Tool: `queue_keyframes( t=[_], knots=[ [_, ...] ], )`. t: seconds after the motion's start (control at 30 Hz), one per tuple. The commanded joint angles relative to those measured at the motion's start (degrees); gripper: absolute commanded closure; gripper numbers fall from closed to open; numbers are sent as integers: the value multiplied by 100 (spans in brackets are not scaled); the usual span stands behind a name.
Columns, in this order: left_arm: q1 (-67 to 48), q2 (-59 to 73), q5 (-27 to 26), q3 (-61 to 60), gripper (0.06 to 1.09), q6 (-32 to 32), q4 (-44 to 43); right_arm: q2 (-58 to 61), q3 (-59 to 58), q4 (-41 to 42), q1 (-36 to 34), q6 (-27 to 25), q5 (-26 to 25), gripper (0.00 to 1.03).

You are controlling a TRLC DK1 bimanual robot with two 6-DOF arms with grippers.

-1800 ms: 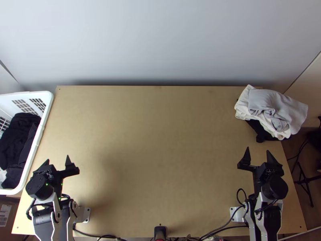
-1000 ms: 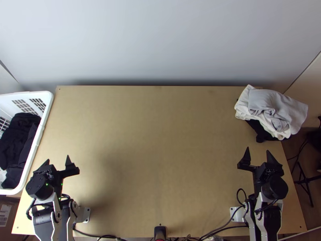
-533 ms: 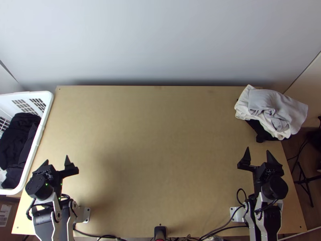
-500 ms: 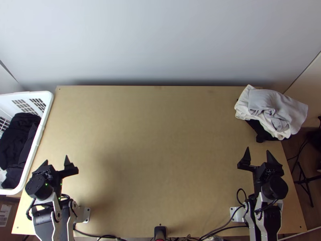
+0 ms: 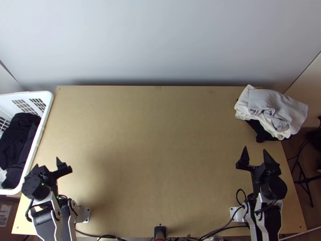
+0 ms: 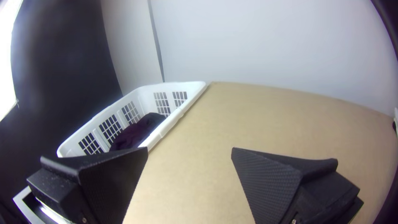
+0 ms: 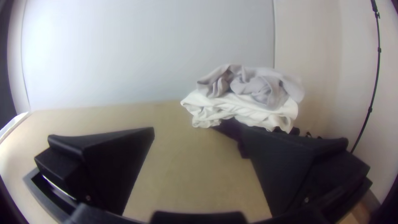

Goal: Fold the t-shirt

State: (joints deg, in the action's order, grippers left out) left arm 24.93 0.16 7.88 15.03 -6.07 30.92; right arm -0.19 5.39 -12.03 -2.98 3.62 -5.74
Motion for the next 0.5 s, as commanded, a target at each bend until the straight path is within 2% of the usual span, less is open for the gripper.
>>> queue_keyframes(
  t=[0.0,0.23,0.37,0.47],
  knots=[
    [179,177,135,185,10,-35,-51,-8,15,236,246,139,-41,4],
    [522,889,803,334,10,-158,-385,-8,15,157,246,-10,-446,4],
    [865,1917,768,809,10,-325,-1009,27,226,940,263,-239,-762,5],
    [478,3042,759,1670,10,26,-596,414,454,1379,263,-581,-762,5]
  ],
)
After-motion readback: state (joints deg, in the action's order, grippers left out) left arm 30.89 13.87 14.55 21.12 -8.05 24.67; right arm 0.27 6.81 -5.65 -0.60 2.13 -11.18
